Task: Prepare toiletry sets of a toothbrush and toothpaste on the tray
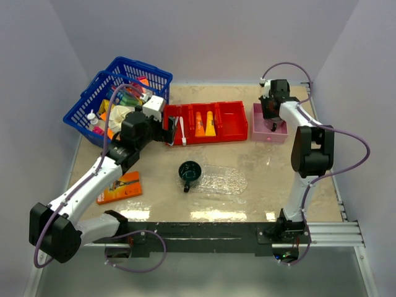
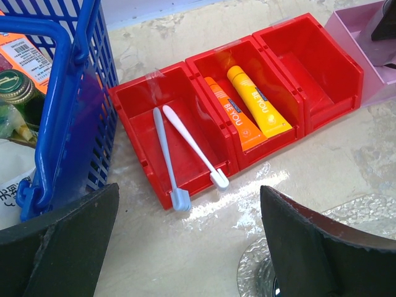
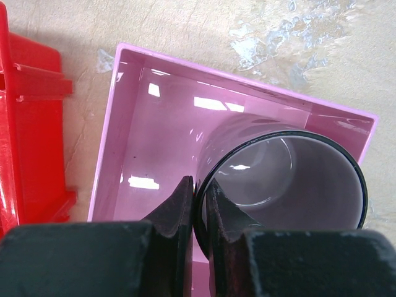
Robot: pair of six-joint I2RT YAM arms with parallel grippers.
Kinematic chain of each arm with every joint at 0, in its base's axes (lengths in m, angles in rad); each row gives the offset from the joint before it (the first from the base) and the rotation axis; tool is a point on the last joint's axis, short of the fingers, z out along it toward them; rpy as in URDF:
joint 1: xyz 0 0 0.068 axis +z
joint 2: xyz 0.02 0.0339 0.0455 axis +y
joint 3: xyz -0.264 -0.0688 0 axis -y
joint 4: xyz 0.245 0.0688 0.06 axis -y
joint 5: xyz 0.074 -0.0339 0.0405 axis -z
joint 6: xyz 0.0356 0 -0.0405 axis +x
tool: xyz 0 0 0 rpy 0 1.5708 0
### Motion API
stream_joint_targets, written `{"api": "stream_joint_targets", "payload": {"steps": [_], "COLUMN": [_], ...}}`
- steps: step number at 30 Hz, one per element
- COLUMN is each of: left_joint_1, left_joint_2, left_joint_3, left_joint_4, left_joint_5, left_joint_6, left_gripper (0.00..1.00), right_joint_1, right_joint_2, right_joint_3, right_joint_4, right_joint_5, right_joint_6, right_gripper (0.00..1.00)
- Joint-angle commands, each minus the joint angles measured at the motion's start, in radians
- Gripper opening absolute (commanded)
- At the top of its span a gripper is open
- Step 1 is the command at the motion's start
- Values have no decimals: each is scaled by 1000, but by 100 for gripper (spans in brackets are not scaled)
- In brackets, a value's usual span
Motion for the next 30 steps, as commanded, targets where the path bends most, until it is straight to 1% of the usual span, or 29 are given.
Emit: {"api": "stream_joint_targets", "payload": {"steps": [1, 6, 9, 15, 19, 22, 27, 30], "left_joint_1": [2, 2, 2, 2, 2, 2, 2, 2], "left_joint_2": [2, 3, 5, 8, 9, 6, -21, -38], "left_joint_3": [22, 22, 24, 22, 24, 22, 8, -2], "left_joint_4": [25, 25, 25, 25, 25, 25, 46, 62], "left_joint_5": [-1, -1, -2, 1, 1, 1, 25, 24], "left_joint_6": [15, 15, 15, 13, 15, 15, 18, 18], "left_gripper": [100, 100, 100, 100, 100, 100, 100, 100], "right_joint_1": [4, 7, 18, 22, 42, 88, 211, 269], "right_joint_2": [-36, -117, -180, -240, -272, -312, -399, -470], "right_joint_3": [36, 16, -24, -40, -27, -32, -56, -84], "right_joint_4": [11, 46, 86, 86, 54, 28, -21, -61], "right_joint_5": [-5, -5, 28, 42, 34, 59, 143, 139], "right_joint_6": [-39, -37, -43, -37, -29, -29, -23, 19], "right_gripper": [0, 0, 0, 0, 0, 0, 0, 0]}}
